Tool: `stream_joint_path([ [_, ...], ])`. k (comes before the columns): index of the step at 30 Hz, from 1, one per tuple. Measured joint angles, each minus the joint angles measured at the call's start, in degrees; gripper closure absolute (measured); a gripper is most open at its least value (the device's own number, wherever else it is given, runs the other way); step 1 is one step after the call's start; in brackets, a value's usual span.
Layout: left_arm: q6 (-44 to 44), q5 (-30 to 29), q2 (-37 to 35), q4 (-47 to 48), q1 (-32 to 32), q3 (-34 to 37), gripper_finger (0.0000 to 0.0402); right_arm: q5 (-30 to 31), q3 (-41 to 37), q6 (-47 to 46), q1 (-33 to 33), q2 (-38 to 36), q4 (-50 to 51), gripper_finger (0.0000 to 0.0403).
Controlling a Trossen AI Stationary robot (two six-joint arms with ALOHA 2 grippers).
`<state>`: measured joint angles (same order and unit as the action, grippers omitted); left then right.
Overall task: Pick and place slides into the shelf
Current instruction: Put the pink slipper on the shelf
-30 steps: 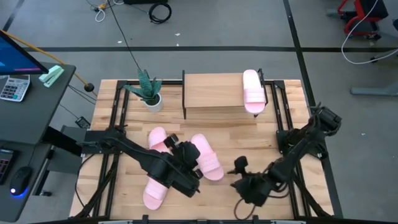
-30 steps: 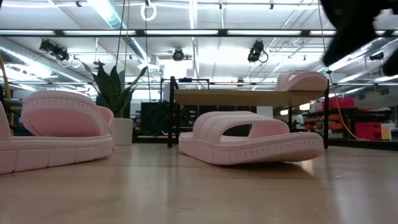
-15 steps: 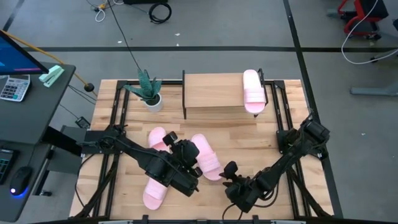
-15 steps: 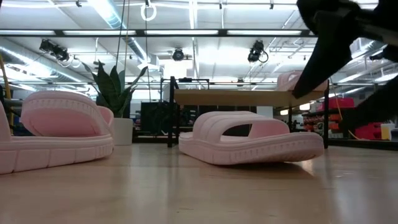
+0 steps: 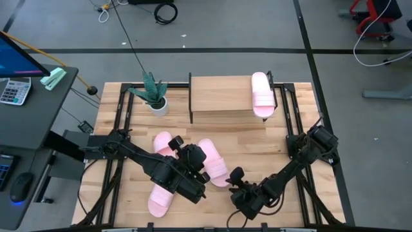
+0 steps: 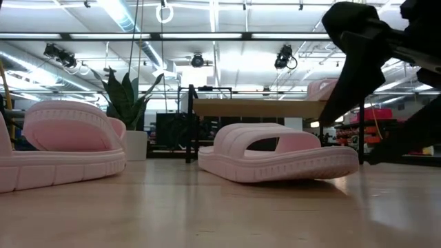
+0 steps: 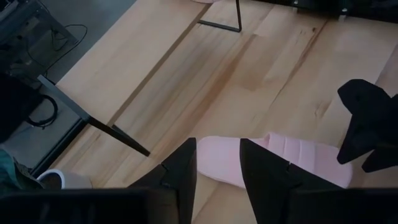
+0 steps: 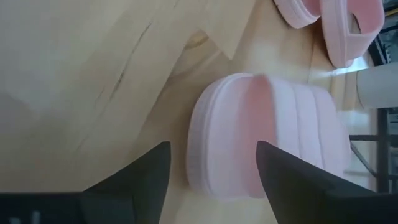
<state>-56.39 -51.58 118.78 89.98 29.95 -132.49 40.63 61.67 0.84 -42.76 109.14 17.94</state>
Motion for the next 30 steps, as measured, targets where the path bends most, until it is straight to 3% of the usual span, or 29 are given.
stream_joint_path([
  [13, 0.0, -0.3, 0.0, -0.5, 0.0, 0.0, 0.0284, 1.1, 0.0, -0.1, 2.1, 4.3, -2.6, 0.0166],
  [20, 0.0, -0.3, 0.0, -1.9, 0.0, 0.0, 0.0288, 2.2, 0.0, -1.1, 6.0, 4.8, -3.5, 0.0191],
  [24, 0.0, -0.3, 0.0, -2.0, 0.0, 0.0, 0.0291, -1.2, 0.0, -1.3, 9.0, 4.8, -3.7, 0.0252],
  [28, 0.0, -0.4, 0.0, -2.0, 0.0, 0.0, 0.0291, -5.1, 0.1, -0.3, 10.9, 3.5, -2.3, 0.0364],
  [30, 0.0, -0.4, 0.0, -1.7, 0.0, 0.0, 0.0292, -5.9, 1.1, -0.7, 11.1, 1.8, 0.7, 0.0365],
])
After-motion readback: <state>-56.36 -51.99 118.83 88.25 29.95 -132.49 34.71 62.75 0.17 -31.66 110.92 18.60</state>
